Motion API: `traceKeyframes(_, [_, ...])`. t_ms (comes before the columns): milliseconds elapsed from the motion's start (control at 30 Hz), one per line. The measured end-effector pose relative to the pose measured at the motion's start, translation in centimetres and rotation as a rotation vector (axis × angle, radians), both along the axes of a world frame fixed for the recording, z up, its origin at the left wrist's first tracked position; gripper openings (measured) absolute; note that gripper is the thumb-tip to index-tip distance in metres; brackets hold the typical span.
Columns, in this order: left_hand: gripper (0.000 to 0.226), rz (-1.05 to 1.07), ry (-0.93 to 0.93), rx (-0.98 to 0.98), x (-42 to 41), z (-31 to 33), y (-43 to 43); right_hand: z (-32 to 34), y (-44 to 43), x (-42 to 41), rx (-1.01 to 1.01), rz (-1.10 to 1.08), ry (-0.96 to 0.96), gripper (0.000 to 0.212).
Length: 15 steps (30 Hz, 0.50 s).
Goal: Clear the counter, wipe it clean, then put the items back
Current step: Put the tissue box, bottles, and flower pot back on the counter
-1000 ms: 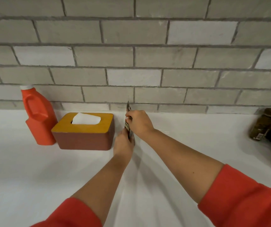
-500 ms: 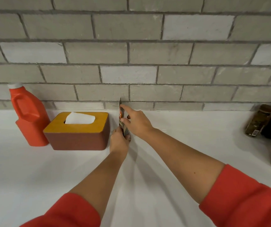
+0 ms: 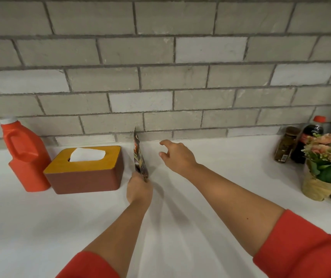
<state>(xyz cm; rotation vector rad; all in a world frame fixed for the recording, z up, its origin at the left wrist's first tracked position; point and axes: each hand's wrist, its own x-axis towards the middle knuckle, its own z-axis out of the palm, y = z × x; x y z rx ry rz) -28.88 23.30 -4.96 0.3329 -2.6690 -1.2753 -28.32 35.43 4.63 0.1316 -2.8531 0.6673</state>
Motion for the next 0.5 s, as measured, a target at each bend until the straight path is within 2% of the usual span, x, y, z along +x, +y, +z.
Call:
traceKeyframes(67, [0.003,-0.029,0.025,0.007,1.1,0.2,1.0,0.1,0.9,1.0,0.002,-0.025,-0.005,0.040])
traceKeyframes(333, [0.006,-0.193,0.125,0.014,3.6,2.0,7.0,0.8,6.3,5.6,0.018,-0.179,0.024,0.030])
traceKeyframes(500, [0.008,-0.308,0.091,0.066,5.5,2.5,12.0,0.6,11.3,8.7,0.065,-0.310,-0.031,0.027])
